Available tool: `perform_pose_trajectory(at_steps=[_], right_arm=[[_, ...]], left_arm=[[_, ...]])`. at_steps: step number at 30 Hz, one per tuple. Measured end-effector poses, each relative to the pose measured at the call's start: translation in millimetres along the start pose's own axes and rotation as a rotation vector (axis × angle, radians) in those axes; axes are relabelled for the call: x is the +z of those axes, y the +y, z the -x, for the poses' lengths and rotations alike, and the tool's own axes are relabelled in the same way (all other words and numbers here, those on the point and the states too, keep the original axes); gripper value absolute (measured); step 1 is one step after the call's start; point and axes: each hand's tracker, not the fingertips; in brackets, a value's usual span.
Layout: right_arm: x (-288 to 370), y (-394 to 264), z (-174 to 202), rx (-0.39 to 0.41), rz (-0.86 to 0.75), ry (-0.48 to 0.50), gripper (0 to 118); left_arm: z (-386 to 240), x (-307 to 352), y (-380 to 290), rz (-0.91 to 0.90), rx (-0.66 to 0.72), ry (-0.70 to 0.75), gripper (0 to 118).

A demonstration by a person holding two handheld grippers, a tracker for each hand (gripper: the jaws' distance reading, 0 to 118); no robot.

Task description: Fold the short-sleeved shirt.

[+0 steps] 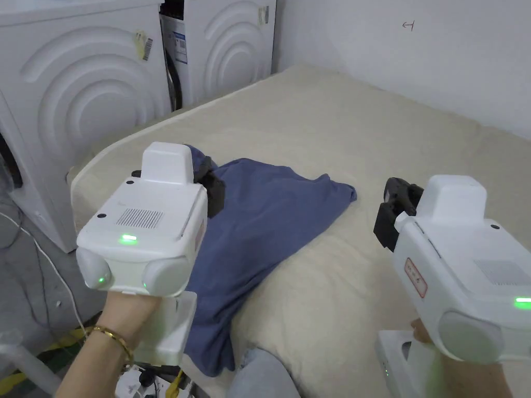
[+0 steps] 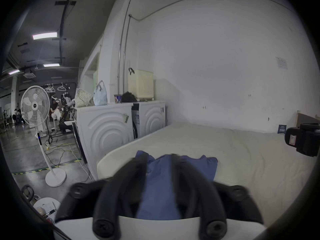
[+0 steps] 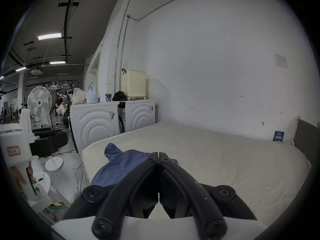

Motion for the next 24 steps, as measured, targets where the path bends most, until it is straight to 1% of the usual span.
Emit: perform_pose_trajectory(at_steps=[3,4,5,7,12,17,19,22,24], right_arm=[[-5,-2,-4,-0.001,0.009,-0.004,1],[-7,-3,-5,-0.002,0.012,-0.006,1],[-9,-3,-7,-0.004,0.019,-0.007,1],[-15,-5,-12,-0.004,0.036,-0.011,1],[-35,-10,-29,-0.010,0.069,-0.038,1],[-57,-19,-52,-0.014,0.119,-0.099,1],[-64,-25,-63,-0.025,0.146,-0.121,1],[-72,-36,-78,-0.029,0.181,-0.166,1],[-75,-43,-88,-0.041,0.206,-0.186,1]], left_arm=[[3,-36,3,0.093,0.016,-0.060,96],[3,-49,5,0.127,0.022,-0.080,111],[3,-63,8,0.162,0.028,-0.104,118],[-4,-85,11,0.186,0.038,-0.144,118],[-31,-174,11,0.319,-0.014,-0.186,118],[-73,-273,-17,0.553,-0.090,-0.269,118],[-91,-312,-36,0.645,-0.078,-0.291,118],[-112,-361,-61,0.751,-0.047,-0.269,118],[-122,-379,-76,0.811,-0.037,-0.224,118]])
